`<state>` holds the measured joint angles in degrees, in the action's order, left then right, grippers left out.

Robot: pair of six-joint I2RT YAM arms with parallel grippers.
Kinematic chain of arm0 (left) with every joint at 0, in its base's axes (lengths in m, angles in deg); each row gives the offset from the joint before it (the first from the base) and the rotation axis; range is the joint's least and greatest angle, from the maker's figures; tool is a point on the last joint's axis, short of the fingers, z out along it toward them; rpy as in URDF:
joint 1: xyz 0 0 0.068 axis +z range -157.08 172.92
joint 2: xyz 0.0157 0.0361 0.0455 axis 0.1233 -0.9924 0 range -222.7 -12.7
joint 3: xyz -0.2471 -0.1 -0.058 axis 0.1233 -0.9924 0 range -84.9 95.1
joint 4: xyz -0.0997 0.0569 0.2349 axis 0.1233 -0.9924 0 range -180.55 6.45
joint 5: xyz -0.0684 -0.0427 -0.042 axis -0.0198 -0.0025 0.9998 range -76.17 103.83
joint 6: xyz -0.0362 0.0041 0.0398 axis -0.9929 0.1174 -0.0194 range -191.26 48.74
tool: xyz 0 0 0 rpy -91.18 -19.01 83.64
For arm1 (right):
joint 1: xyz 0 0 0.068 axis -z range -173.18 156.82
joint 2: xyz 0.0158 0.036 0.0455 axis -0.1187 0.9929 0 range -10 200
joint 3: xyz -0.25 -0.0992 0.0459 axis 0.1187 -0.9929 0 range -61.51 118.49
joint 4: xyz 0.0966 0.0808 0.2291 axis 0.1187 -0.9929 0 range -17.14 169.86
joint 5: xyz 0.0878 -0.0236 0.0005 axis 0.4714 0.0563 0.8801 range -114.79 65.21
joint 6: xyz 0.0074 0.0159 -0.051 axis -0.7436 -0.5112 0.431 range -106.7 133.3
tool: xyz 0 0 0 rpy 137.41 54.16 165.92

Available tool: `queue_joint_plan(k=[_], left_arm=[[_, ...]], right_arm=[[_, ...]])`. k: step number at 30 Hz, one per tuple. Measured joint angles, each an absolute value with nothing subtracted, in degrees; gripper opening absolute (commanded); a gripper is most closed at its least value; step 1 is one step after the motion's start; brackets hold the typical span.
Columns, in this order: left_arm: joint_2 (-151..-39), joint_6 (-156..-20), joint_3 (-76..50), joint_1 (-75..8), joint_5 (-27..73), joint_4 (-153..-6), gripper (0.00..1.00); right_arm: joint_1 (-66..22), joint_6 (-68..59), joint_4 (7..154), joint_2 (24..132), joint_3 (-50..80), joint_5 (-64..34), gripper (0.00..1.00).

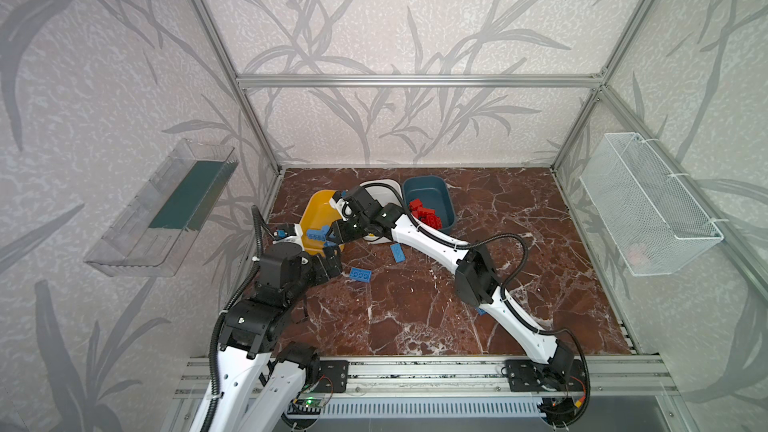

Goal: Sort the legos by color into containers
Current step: 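Carry the blue brick over the yellow tub and open the right gripper, then withdraw the right gripper while the left gripper lowers toward the loose blue bricks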

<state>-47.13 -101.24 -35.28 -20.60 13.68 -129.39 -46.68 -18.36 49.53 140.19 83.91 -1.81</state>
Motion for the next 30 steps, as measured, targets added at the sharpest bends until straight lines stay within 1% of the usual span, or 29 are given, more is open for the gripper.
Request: queue_joint_plan(k=[3,9,13,16,20,25,30], left_arm=[[-47.13,-101.26,-35.30,-20.60,13.55,-129.39,0.99],[-47.70,-101.41,-35.43,-20.60,12.74,-129.37,0.99],[-48.31,-101.43,-36.02,-20.58,11.70,-129.35,0.99],[-48.60,-101.46,-36.46,-20.58,10.86,-129.41,0.99],[-50.72,-101.85,-36.52,-20.58,10.38,-129.52,0.98],[-56.49,-104.34,-37.33,-20.60,11.85,-129.15,0.97],[-63.07,-108.45,-42.10,-22.09,14.84,-126.35,0.96]], right_arm=[[-46.37,-18.47,49.55,140.19,83.93,-1.85,0.50],[-46.09,-18.21,49.51,139.69,83.26,-2.29,0.50],[-45.83,-17.60,49.77,135.51,77.29,-2.88,0.51],[-45.32,-16.81,50.93,129.67,69.68,-3.40,0.51],[-43.71,-16.50,55.35,118.03,55.17,-4.15,0.52],[-39.99,-16.57,63.52,101.68,35.28,-5.52,0.54],[-36.01,-16.74,70.12,87.60,16.79,-7.38,0.55]])
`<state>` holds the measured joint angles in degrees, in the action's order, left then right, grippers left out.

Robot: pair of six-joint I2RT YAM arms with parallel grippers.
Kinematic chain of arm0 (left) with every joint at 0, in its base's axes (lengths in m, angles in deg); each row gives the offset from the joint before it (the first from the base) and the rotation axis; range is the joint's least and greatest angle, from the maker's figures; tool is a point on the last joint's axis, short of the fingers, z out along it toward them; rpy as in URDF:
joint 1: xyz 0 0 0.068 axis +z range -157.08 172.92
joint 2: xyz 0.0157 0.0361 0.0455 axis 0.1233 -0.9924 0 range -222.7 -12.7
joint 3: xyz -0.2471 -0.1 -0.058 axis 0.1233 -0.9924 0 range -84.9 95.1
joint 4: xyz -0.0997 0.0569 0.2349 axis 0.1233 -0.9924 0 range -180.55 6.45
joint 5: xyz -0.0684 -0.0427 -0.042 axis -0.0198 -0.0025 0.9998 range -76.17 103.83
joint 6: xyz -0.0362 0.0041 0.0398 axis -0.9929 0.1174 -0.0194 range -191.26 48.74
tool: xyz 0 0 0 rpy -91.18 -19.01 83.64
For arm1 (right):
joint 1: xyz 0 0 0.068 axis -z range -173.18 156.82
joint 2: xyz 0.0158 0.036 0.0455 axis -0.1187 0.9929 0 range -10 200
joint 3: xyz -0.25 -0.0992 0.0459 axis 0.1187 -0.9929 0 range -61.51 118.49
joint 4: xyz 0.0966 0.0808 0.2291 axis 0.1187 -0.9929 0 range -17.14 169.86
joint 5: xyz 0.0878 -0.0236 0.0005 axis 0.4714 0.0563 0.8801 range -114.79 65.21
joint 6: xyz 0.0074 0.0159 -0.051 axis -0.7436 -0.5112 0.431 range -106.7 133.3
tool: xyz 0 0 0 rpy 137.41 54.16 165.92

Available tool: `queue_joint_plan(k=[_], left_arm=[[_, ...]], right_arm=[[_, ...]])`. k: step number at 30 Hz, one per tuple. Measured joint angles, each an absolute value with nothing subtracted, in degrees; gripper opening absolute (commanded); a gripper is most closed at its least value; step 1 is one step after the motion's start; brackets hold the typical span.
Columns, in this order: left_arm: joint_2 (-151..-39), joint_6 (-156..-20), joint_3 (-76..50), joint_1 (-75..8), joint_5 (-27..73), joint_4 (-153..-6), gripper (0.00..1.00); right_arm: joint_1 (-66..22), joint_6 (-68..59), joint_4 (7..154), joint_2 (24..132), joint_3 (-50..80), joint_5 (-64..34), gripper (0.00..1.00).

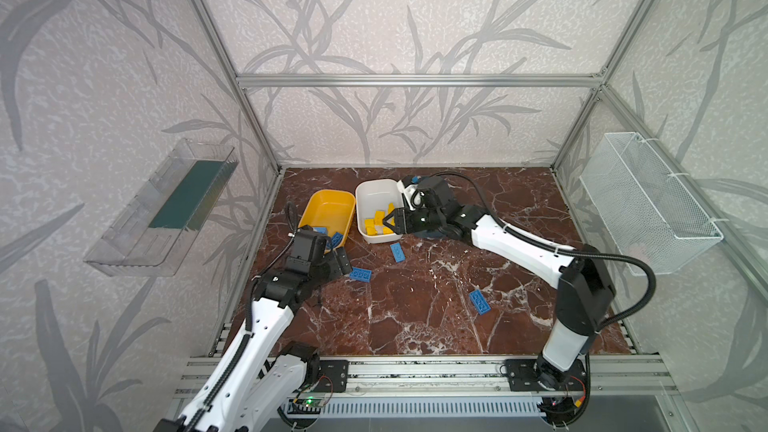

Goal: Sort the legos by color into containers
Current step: 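Withdraw the right gripper while the left gripper lowers toward the loose blue bricks, then close the left gripper on a blue 2x3 brick and lift it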

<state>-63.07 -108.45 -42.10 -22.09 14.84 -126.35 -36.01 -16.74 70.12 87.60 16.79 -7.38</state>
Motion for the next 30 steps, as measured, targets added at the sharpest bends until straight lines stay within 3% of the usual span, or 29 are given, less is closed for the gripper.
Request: queue_joint_plan(k=[7,14,22,30], left_arm=[[-73.10,-113.61,-45.72,-28.43,14.56,-120.56,0.95],[-83.48,-116.95,-45.77,-31.31,13.31,-114.07,0.95],[-91.76,-119.31,-45.40,-32.25,12.83,-108.85,0.95],[-99.17,-120.17,-40.91,-32.91,12.02,-107.43,0.94]], right_arm=[[-33.24,-16.66,74.27,72.26,-5.05,-9.92,0.57],[-30.55,-16.29,75.61,60.91,-18.90,-12.19,0.59],[-25.81,-15.78,76.70,53.07,-27.01,-12.83,0.59],[-24.21,-15.56,78.32,52.32,-28.91,-12.67,0.59]])
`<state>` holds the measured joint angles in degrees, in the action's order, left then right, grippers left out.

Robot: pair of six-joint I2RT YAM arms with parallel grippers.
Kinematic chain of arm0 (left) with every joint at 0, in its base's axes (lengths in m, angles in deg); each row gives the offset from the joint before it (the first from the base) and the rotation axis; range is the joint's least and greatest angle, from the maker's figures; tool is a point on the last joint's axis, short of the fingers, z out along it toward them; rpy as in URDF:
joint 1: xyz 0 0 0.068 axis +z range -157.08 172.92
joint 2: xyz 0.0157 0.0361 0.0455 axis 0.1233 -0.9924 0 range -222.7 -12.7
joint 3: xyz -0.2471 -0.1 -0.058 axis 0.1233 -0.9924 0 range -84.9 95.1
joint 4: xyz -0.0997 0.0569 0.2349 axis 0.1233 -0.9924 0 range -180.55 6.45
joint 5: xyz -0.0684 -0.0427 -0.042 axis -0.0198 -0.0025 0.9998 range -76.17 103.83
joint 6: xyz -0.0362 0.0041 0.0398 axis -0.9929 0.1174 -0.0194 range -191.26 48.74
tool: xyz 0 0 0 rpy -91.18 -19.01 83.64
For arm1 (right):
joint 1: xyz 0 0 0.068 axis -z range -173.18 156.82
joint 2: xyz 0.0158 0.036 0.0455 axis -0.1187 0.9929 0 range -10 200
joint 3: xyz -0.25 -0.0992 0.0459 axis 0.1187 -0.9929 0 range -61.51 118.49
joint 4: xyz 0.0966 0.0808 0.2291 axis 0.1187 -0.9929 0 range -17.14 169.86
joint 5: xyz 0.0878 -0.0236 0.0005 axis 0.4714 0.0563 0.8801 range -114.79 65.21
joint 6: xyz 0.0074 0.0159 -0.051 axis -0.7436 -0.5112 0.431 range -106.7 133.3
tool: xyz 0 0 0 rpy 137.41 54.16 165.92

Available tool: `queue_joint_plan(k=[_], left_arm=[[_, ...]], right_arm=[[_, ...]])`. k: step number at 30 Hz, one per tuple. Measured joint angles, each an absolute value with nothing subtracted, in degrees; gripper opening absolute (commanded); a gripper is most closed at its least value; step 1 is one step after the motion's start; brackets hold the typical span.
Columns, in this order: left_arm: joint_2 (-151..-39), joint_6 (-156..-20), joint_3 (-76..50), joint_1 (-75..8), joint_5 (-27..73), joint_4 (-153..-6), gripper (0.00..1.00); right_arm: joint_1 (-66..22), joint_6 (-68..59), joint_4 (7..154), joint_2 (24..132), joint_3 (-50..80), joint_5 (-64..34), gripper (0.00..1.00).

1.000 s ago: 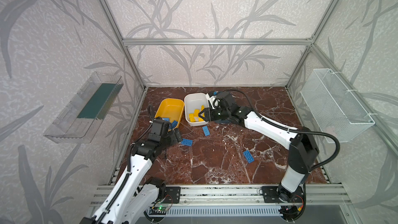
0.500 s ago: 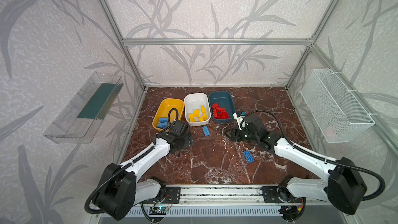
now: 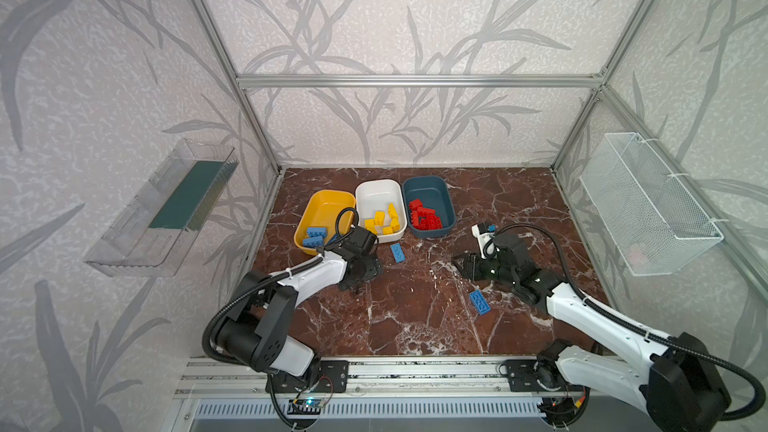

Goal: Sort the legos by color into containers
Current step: 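Close the left gripper on a blue 2x3 brick and lift it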

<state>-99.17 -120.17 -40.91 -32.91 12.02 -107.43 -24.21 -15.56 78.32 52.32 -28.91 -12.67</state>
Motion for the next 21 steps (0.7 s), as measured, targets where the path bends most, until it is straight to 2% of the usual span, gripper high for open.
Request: queue_joint_plan(k=[8,18,21], left_arm=[[-105.14,-119.64,-35.21,-33.15,11.13,-107.36,0.83],[-108.55,-118.07,-31.36,-37.56,8.11,-110.16,0.79],[-108.99,-117.83,-31.36,-39.22,6.73,-111.45,0.74]], right_arm=[[-22.77,-15.78,81.27,53.15,-30.49,-10.99,0.59],[-20.80,-15.83,81.86,52.89,-31.89,-9.44,0.59],[-20.69,-15.83,82.21,52.41,-32.02,-9.28,0.59]])
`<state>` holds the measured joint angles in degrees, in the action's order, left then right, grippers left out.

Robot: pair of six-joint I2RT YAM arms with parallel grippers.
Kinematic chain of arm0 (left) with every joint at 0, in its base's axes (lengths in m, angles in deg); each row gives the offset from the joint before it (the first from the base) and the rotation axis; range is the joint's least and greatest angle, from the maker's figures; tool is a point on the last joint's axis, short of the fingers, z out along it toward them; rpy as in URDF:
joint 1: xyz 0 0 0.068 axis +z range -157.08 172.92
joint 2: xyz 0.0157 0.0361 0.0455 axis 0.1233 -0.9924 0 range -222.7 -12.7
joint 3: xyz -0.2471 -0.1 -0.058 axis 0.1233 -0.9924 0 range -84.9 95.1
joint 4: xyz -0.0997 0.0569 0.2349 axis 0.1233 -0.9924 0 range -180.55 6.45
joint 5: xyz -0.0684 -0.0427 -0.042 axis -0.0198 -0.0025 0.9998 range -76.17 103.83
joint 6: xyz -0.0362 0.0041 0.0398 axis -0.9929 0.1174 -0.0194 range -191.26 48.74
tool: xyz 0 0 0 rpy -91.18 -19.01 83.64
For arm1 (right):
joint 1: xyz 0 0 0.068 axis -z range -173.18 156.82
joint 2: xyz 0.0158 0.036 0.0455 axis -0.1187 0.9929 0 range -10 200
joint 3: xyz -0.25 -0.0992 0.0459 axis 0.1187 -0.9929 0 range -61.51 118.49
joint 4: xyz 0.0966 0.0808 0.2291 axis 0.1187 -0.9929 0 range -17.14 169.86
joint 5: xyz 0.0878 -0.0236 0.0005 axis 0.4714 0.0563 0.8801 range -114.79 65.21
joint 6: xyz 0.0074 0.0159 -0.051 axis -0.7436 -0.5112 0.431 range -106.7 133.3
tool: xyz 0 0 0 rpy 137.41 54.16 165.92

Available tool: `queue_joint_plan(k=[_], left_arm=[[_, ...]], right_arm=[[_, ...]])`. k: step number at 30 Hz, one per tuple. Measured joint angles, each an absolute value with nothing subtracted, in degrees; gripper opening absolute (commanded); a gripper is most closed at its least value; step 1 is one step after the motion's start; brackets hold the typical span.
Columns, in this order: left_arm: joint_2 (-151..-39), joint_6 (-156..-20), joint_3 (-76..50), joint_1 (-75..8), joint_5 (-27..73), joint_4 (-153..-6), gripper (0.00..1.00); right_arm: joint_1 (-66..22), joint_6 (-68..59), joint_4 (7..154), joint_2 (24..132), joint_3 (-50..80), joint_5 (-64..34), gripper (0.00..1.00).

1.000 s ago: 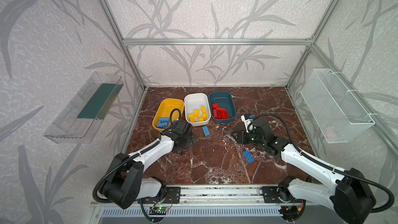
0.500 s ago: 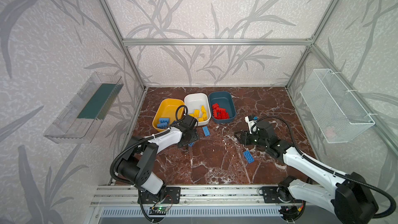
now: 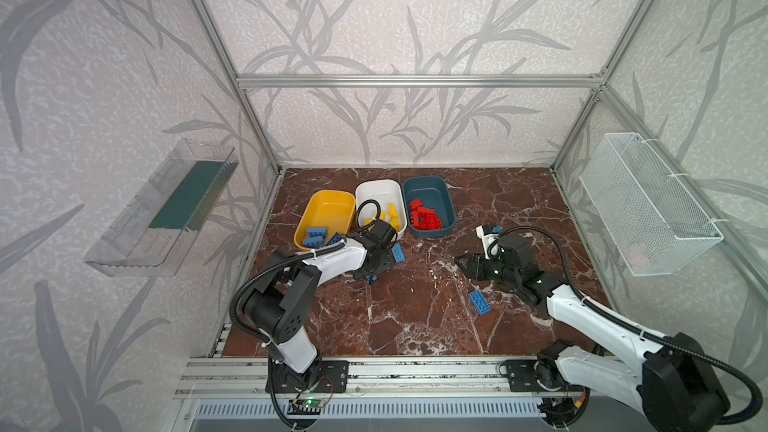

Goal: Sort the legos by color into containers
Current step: 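Close the left gripper on a blue 2x3 brick and lift it, then carry the blue brick over the yellow tub and open the left gripper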

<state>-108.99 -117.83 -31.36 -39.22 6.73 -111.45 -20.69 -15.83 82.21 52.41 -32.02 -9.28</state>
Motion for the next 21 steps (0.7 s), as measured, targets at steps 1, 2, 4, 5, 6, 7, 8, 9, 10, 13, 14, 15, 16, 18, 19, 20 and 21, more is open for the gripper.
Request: queue_joint_plan(k=[1,2,4,5,6,7,8,9,10,13,14,15,16,18,19,20,21], left_arm=[[-109.21,-117.74,-31.36,-39.77,6.08,-111.88,0.70],[-109.34,-117.72,-31.36,-40.23,5.40,-112.17,0.66],[-109.45,-117.85,-31.39,-40.84,4.48,-112.69,0.56],[-109.47,-117.89,-31.39,-40.97,4.20,-112.69,0.52],[-109.47,-118.00,-31.39,-41.17,4.13,-112.78,0.50],[-109.49,-117.96,-31.39,-41.21,3.94,-112.80,0.47],[-109.51,-117.85,-31.39,-41.24,3.76,-112.82,0.44],[-109.51,-117.96,-31.39,-41.26,3.61,-112.87,0.42],[-109.51,-117.83,-31.39,-41.28,3.43,-112.93,0.40],[-109.53,-117.83,-31.32,-41.28,3.17,-113.20,0.34],[-109.53,-117.70,-31.14,-41.28,3.15,-113.50,0.34],[-109.53,-117.61,-30.95,-41.28,3.17,-113.79,0.33],[-109.53,-117.46,-30.75,-41.37,3.15,-114.07,0.32],[-109.53,-117.26,-30.25,-41.48,3.08,-114.92,0.32],[-109.47,-117.26,-29.92,-41.48,2.95,-115.47,0.32],[-109.25,-117.17,-29.57,-41.50,2.84,-116.08,0.31],[-108.83,-117.02,-29.40,-41.50,2.71,-116.41,0.31]], right_arm=[[-20.67,-15.85,82.21,52.30,-32.06,-9.26,0.59],[-20.65,-15.85,82.21,52.24,-32.13,-9.26,0.59],[-20.65,-15.85,82.21,52.08,-32.15,-9.26,0.59],[-20.65,-15.85,82.23,52.02,-32.15,-9.26,0.59],[-20.65,-15.85,82.21,52.00,-32.15,-9.26,0.59],[-20.65,-15.85,82.23,51.97,-32.17,-9.26,0.59],[-20.65,-15.85,82.23,51.97,-32.17,-9.26,0.59],[-20.65,-15.87,82.23,51.97,-32.19,-9.26,0.59],[-20.65,-15.87,82.25,51.97,-32.24,-9.26,0.59],[-20.65,-15.87,82.25,51.97,-32.43,-9.26,0.59],[-20.65,-15.87,82.23,51.97,-32.45,-9.26,0.59],[-20.65,-15.87,82.23,51.97,-32.45,-9.26,0.59],[-20.65,-15.87,82.25,51.97,-32.45,-9.28,0.59],[-20.65,-15.89,82.27,51.97,-32.45,-9.28,0.59],[-20.65,-15.89,82.25,51.97,-32.45,-9.28,0.59],[-20.65,-15.89,82.27,51.97,-32.45,-9.26,0.59],[-20.65,-15.91,82.30,51.97,-32.45,-9.28,0.59]])
